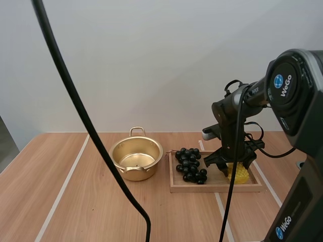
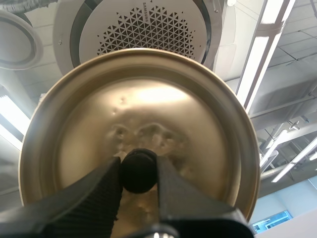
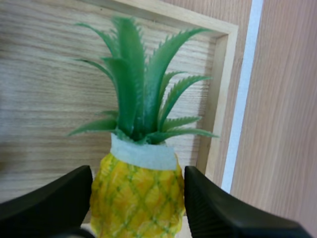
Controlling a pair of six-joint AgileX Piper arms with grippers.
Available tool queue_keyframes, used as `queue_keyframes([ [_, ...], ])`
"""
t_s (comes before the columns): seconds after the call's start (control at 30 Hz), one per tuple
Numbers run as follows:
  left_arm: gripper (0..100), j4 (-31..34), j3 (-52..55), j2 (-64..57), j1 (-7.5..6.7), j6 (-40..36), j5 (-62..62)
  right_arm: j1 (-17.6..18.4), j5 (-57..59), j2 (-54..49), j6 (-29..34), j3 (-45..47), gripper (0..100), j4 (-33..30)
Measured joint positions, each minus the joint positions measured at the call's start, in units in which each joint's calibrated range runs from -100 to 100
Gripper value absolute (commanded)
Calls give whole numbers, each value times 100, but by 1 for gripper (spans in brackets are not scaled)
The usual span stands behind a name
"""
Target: Open the pot, put the pineapple inside, and close it
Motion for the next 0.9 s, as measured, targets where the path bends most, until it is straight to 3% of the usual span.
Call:
queue_keyframes([
  [0.33, 0, 48, 0, 0, 0, 74, 206, 0, -61, -190, 0, 0, 0, 0],
  [0.57, 0, 57, 0, 0, 0, 74, 237, 0, -34, -1053, -65, -628, 0, 235],
  [0.9, 0, 234, 0, 0, 0, 84, 294, 0, -84, -1855, -1574, -1632, 0, 1608],
])
